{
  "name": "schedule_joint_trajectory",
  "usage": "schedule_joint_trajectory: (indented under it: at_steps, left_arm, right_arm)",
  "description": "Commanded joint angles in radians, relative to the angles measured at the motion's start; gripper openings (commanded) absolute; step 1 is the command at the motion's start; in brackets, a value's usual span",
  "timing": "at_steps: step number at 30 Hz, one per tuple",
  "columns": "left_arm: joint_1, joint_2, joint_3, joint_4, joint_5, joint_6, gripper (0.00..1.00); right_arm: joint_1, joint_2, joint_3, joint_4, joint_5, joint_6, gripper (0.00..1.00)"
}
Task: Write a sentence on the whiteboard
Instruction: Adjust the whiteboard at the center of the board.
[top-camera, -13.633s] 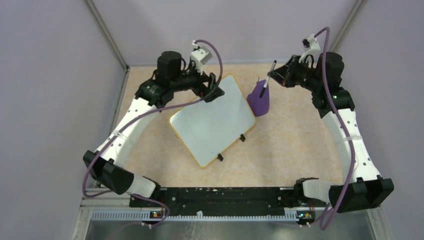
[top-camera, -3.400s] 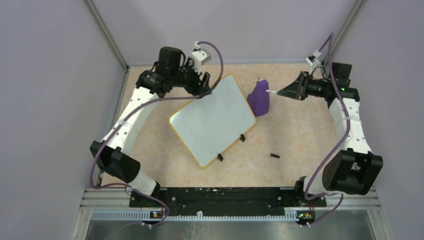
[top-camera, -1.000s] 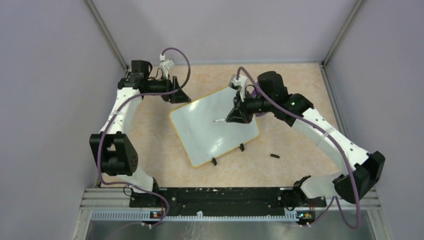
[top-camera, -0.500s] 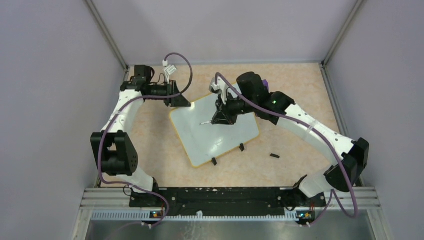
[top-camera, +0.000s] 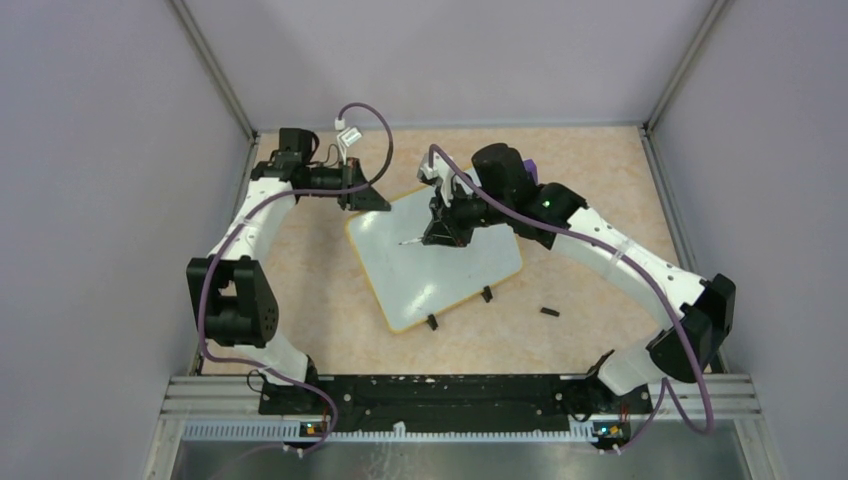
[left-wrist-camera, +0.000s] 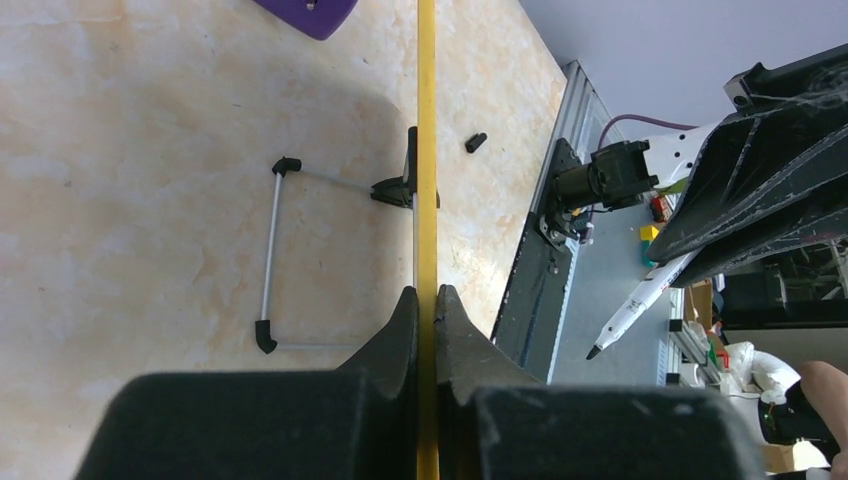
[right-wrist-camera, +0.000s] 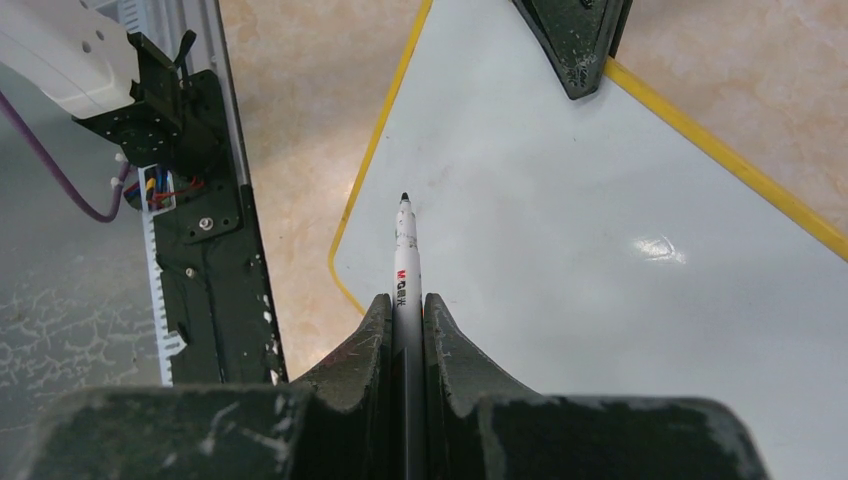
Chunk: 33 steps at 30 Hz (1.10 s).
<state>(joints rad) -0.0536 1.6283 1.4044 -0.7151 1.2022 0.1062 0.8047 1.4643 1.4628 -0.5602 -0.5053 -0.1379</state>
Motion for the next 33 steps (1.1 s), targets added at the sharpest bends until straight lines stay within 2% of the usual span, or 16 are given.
schedule_joint_trajectory:
  at_steps: [1, 8, 16, 24, 28, 33]
  left_arm:
    - [-0.02, 0.014, 0.018, 0.061, 0.027, -0.019, 0.0]
    - [-0.032, 0.006, -0.025, 0.039, 0.011, 0.029, 0.0]
    - [-0.075, 0.019, -0.011, -0.064, -0.021, 0.138, 0.0]
    - [-0.12, 0.041, 0.007, -0.081, -0.041, 0.132, 0.0]
    - [-0.104, 0.03, 0.027, -0.06, -0.07, 0.09, 0.14]
    - [-0.023, -0.019, 0.062, -0.086, -0.053, 0.087, 0.33]
  right_arm:
    - [0.004, -0.002, 0.051, 0.051, 0.003, -0.007, 0.0]
    - [0.01, -0.001, 0.041, 0.089, 0.043, -0.014, 0.0]
    - [0.09, 0.031, 0.078, 0.106, 0.117, -0.069, 0.0]
    - [0.096, 0.019, 0.063, 0.106, 0.117, -0.069, 0.0]
    - [0.097, 0.003, 0.036, 0.109, 0.131, -0.071, 0.0]
    - [0.098, -0.014, 0.003, 0.118, 0.152, -0.073, 0.0]
